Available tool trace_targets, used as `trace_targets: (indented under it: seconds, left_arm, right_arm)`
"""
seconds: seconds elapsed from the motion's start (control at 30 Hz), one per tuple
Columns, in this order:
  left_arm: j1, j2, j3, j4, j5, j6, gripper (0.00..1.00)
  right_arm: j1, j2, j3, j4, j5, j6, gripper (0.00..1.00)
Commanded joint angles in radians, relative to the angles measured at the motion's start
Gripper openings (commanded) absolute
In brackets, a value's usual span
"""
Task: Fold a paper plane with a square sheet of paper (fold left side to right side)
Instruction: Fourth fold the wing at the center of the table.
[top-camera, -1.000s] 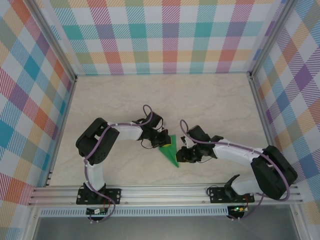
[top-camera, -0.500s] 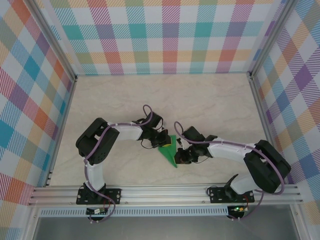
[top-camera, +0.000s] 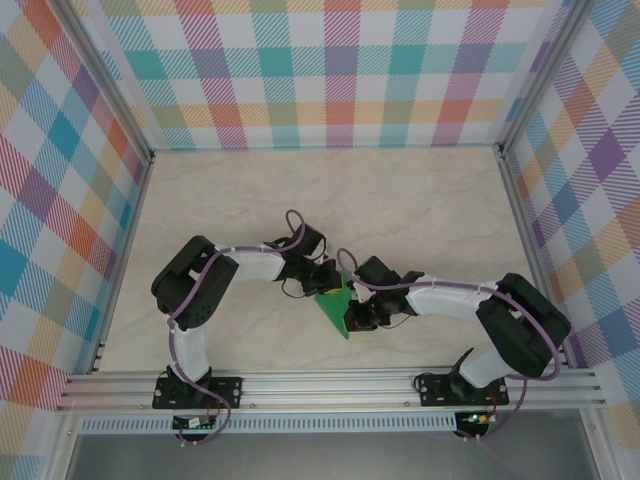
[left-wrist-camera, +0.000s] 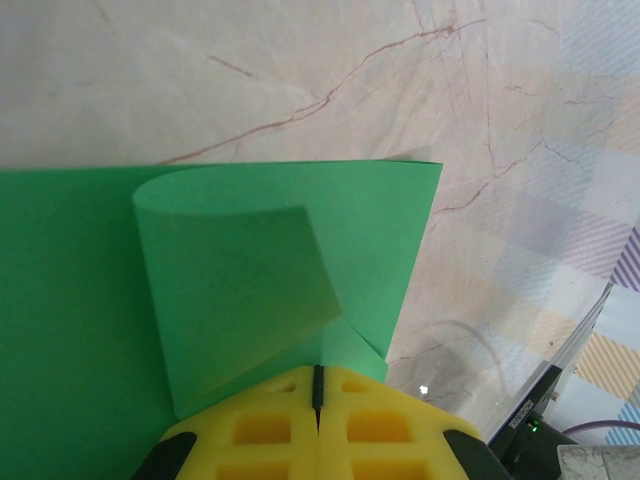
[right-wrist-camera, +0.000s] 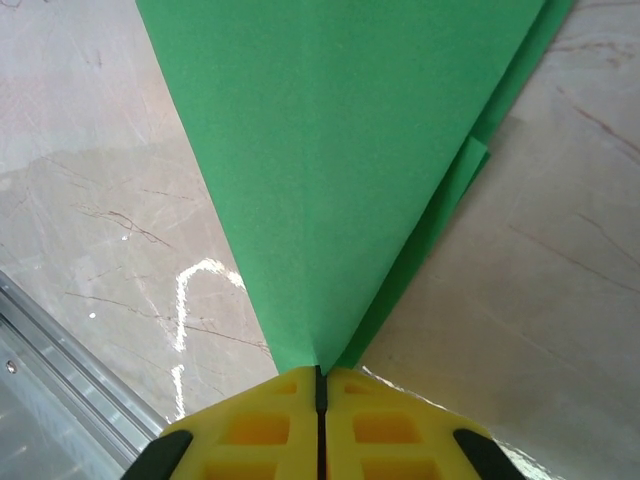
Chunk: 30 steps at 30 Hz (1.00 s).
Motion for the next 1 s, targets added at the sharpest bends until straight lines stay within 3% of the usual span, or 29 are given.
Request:
trace_targets:
  seconds: [0.0, 0.1, 0.23, 0.47, 0.67, 0.97]
  left_arm:
    - [0.008, 0.023, -0.047, -0.127, -0.063, 0.017, 0.00]
    - [0.008, 0.021, -0.046, -0.126, -0.062, 0.016, 0.00]
    - [0.007, 0.019, -0.044, -0.123, -0.056, 0.019, 0.00]
    - [0.007, 0.009, -0.048, -0.121, -0.059, 0.019, 0.00]
    - [0.007, 0.011, -0.050, -0.118, -0.054, 0.018, 0.00]
    - [0.008, 0.012, -0.049, -0.111, -0.051, 0.019, 0.00]
  right_arm:
    - [0.013, -0.064, -0.007, -0.029, -0.013, -0.002, 0.13]
    - [-0.037, -0.171, -0.028, -0.040, -0.008, -0.003, 0.28]
    - [-0.150, -0.263, -0.078, 0.056, -0.102, 0.014, 0.33]
    - [-0.194, -0.091, -0.055, 0.248, -0.199, 0.096, 0.26]
    - [-0.196, 0.027, -0.058, 0.394, -0.203, 0.148, 0.16]
    - [-0.198, 0.089, -0.025, 0.321, -0.113, 0.123, 0.11]
